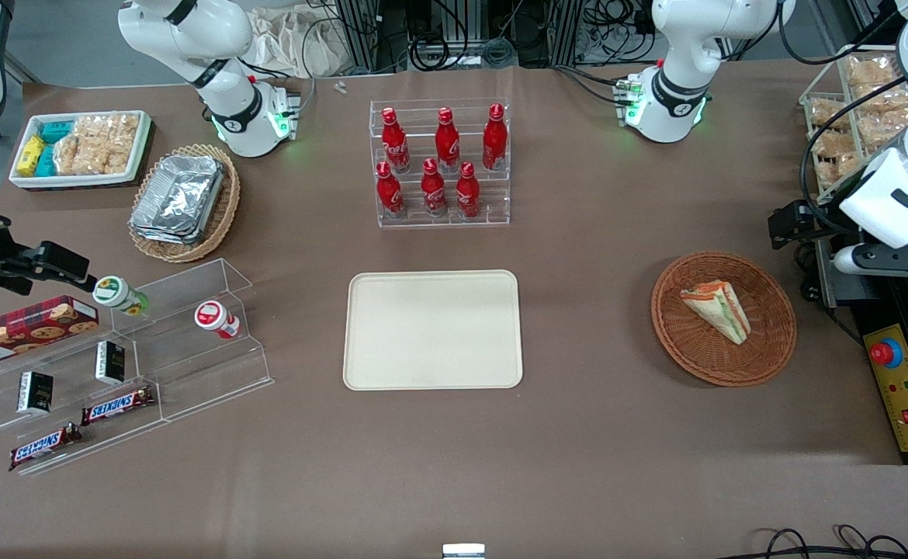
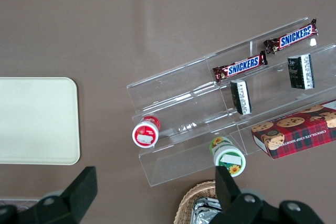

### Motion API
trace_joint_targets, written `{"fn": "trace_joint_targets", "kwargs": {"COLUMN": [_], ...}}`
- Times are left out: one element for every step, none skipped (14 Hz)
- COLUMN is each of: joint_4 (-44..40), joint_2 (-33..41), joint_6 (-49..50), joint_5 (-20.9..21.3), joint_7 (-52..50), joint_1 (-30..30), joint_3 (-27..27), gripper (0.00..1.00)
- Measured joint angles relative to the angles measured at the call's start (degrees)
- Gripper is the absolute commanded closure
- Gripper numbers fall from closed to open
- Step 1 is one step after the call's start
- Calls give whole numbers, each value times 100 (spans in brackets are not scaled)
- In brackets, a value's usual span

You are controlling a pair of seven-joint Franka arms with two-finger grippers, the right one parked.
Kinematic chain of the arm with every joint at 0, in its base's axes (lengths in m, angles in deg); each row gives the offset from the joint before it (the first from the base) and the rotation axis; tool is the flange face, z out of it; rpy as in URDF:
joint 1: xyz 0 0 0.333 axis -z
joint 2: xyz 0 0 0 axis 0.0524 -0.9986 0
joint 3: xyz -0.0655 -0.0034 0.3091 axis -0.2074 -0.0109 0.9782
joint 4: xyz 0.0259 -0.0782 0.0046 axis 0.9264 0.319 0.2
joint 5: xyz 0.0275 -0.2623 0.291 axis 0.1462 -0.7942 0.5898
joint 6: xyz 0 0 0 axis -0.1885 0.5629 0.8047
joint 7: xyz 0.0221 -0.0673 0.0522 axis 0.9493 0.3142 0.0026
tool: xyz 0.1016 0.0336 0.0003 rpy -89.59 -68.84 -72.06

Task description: Place sandwich from basket to tray

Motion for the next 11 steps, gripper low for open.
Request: {"fn": "trace_joint_targets", "kwargs": {"joint_4": [0,0,0,-2,-5,-6,-6,-6,-3,0,1], "joint_2": [0,0,1,1,1,2,2,1,-7,-36,-85], "joint_6": [6,18,21,21,21,22,24,29,41,51,52], "joint_5": [0,0,0,-1,-1,-1,-1,-1,1,3,5], "joint_7": [0,0,0,0,0,-1,-1,-3,-27,-130,-420], "joint_1": [1,3,6,9,10,11,8,3,-2,-8,-12], "joint_3": [-1,-6,-15,-25,-35,-40,-39,-34,-24,-14,-11], "gripper": [0,0,0,0,0,0,0,0,0,0,0]}}
